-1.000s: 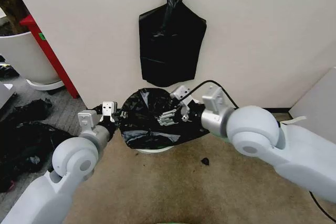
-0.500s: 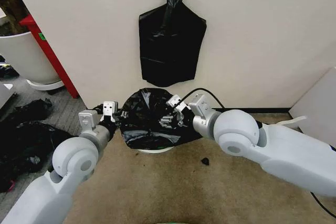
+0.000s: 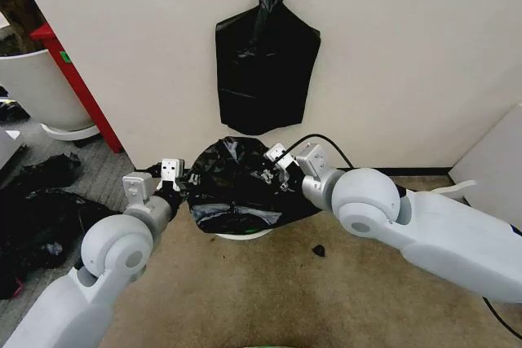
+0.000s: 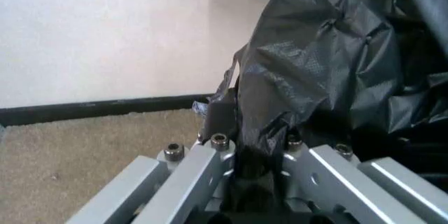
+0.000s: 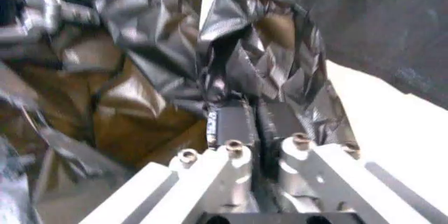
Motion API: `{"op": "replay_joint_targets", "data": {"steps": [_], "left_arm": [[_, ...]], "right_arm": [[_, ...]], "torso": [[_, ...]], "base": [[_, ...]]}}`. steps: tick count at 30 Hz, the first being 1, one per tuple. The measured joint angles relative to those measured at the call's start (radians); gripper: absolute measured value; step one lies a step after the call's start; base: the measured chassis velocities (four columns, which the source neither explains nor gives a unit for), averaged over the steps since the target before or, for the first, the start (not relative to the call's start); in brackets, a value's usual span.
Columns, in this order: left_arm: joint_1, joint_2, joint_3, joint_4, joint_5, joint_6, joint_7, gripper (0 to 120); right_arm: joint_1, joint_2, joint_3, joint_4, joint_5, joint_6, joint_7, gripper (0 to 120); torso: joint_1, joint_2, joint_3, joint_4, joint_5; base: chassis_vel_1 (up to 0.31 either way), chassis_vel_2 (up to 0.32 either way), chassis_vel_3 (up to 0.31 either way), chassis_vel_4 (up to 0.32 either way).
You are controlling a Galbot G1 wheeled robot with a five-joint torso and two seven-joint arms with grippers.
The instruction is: Place the garbage bag over the trash bin.
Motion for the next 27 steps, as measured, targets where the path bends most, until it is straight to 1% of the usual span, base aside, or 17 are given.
{"op": "replay_joint_targets", "data": {"steps": [7,12,14,16,18,22,27], "left_arm": [[0.027,0.001,-0.002,0.005,0.058,-0.001,0.045,3],[0.06,0.001,-0.01,-0.001,0.098,-0.023,0.088,3],[0.064,0.001,-0.011,-0.003,0.1,-0.027,0.092,3],[0.073,0.003,-0.016,-0.008,0.105,-0.037,0.107,3],[0.087,0.005,-0.024,-0.017,0.111,-0.052,0.131,3],[0.095,0.006,-0.029,-0.023,0.113,-0.061,0.151,3],[0.117,0.011,-0.039,-0.035,0.126,-0.087,0.222,3]], "right_arm": [[0.008,0.003,0.05,0.025,0.078,0.011,0.042,0],[0.005,-0.019,0.121,-0.017,0.109,0.012,0.029,0],[0.002,-0.024,0.128,-0.023,0.111,0.012,0.024,0],[-0.006,-0.036,0.142,-0.038,0.109,0.012,0.005,0],[-0.029,-0.057,0.158,-0.064,0.083,0.018,-0.045,0],[-0.046,-0.066,0.165,-0.08,0.072,0.024,-0.071,0],[-0.093,-0.077,0.187,-0.127,0.031,0.049,-0.183,0]], "torso": [[0.0,0.0,0.0,0.0,-0.0001],[0.0,0.0,0.0,0.0,0.0],[0.0,0.0,0.0,0.0,0.0],[0.0,0.0,0.0,0.0,-0.0001],[0.0,0.0,0.0,0.0,0.0002],[0.0,0.0,0.0,-0.0001,0.0001],[0.0,0.0,0.0,0.0,0.0002]], "base": [[0.0,0.0,0.0,0.0],[0.0,0.0,0.0,0.0],[0.0,0.0,0.0,0.0],[0.0,0.0,0.0,0.0],[0.0,0.0,0.0,0.0],[0.0,0.0,0.0,0.0],[0.0,0.0,0.0,0.0]]}}
